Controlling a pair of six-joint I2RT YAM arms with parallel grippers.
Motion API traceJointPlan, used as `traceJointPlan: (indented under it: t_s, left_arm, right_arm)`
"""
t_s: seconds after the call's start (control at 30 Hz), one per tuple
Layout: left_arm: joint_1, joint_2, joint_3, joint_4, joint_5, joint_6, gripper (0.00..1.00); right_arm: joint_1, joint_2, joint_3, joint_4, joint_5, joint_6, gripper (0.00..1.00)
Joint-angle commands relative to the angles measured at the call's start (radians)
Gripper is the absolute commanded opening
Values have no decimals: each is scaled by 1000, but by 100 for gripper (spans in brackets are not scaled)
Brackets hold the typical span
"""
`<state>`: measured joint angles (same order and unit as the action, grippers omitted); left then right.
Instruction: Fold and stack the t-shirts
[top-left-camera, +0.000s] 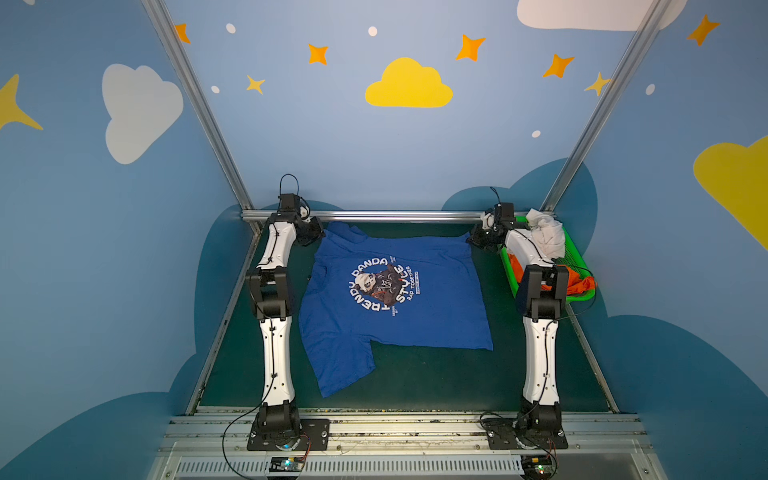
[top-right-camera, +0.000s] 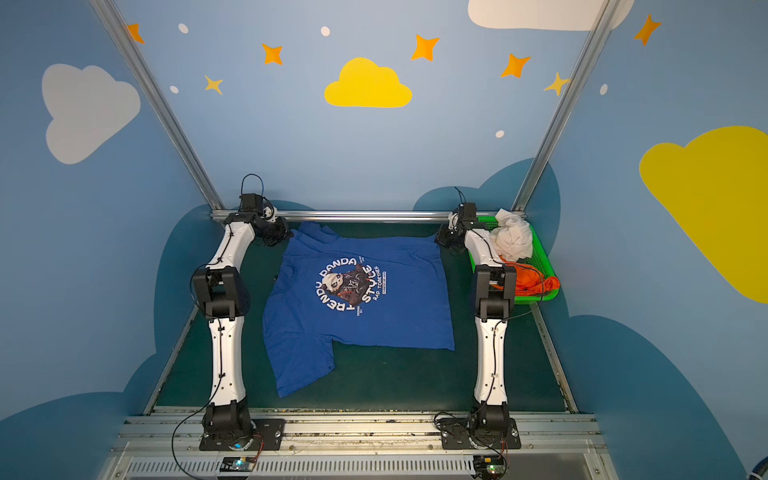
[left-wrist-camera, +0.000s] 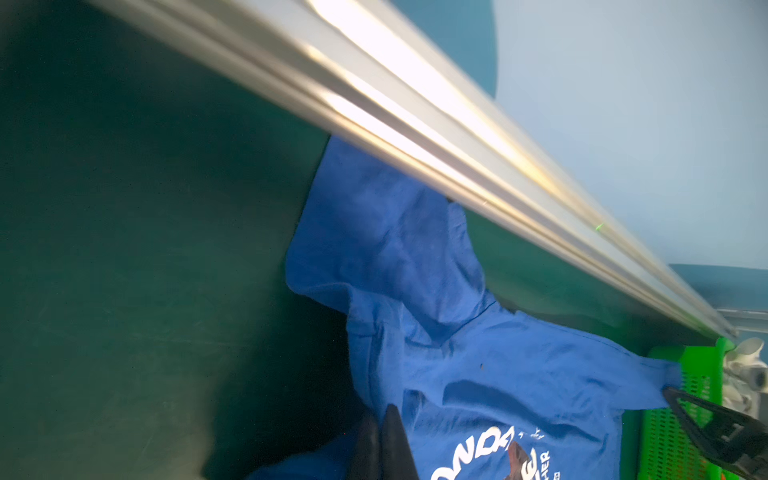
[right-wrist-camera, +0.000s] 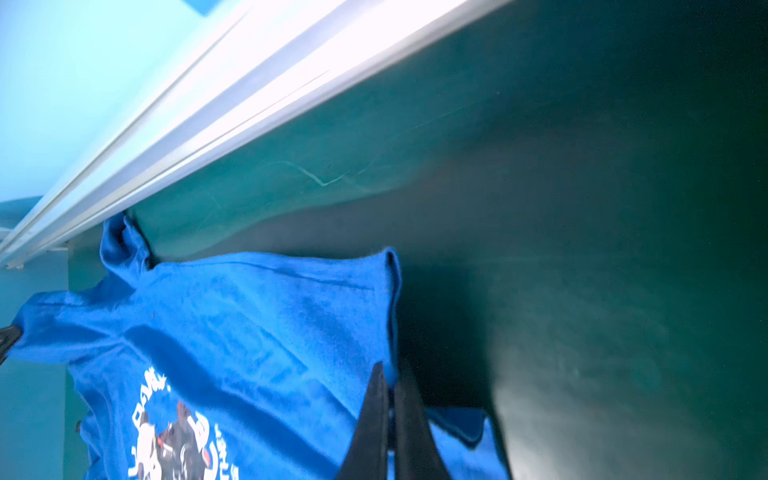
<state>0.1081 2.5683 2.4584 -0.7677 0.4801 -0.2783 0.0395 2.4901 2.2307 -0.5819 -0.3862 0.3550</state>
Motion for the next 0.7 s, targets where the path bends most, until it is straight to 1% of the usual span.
traceJointPlan:
  t_s: [0.0, 0.13, 0.33, 0.43, 0.67]
  left_arm:
    - [-1, -50, -32, -41, -16, 38, 5]
    - [7, -93, -113, -26, -35, 49, 5]
    - [25, -191, -314, 90, -28, 24, 5]
    - [31, -225, -387, 126, -34, 18, 5]
    - [53, -285, -513, 194, -47, -9, 5]
  right_arm:
    - [9, -69, -66, 13, 28, -45, 0]
    - [11, -133, -163, 35, 39, -60, 0]
    - [13, -217, -309, 78, 54, -69, 0]
    - [13, -251, -376, 102, 62, -68, 0]
    - [10, -300, -465, 113, 84, -69, 0]
